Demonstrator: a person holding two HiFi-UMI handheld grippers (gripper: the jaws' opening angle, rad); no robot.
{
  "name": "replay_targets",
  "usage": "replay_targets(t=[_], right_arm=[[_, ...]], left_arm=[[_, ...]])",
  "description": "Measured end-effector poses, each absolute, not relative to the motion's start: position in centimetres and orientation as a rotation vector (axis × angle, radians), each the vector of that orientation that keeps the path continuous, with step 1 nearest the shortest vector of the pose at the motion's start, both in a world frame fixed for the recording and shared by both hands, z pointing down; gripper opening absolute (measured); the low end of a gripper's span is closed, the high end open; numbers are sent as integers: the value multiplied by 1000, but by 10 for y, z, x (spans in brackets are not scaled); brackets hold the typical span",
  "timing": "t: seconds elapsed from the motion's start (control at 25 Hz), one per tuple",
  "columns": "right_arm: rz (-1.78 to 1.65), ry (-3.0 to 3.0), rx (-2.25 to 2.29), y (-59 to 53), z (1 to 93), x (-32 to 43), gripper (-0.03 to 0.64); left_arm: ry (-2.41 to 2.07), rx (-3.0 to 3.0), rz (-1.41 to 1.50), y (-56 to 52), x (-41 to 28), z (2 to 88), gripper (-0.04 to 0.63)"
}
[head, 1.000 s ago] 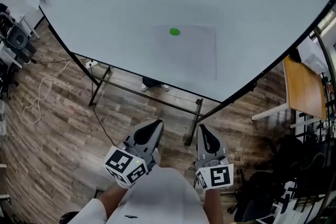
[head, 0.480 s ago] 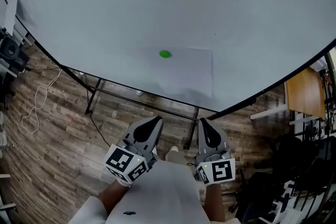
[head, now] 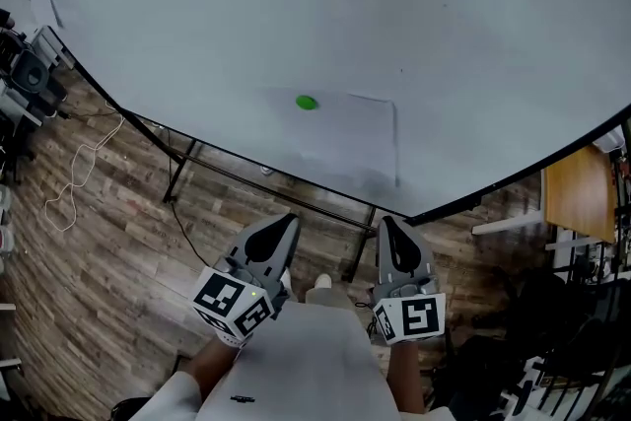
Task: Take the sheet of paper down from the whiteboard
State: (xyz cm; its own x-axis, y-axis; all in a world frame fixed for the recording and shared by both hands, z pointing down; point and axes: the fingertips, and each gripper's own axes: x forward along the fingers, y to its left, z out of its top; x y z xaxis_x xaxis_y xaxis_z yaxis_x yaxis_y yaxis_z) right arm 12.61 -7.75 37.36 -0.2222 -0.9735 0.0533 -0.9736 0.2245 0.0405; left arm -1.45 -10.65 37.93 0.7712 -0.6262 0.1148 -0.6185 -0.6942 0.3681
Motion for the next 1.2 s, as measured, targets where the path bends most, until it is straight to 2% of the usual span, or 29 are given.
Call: replay_targets(t=[0.28, 0.56, 1.2], right_arm=[[-46, -2391, 1914, -98, 366, 142, 17], [-46, -2362, 1867, -126, 373, 155, 63], [26, -2366, 1815, -166, 403, 169, 64]], left_arm=[[-955, 2589, -32, -117, -3, 376, 6], [-942, 2595, -21, -126, 10, 374, 6], [-934, 2567, 38, -150, 29, 390, 6]])
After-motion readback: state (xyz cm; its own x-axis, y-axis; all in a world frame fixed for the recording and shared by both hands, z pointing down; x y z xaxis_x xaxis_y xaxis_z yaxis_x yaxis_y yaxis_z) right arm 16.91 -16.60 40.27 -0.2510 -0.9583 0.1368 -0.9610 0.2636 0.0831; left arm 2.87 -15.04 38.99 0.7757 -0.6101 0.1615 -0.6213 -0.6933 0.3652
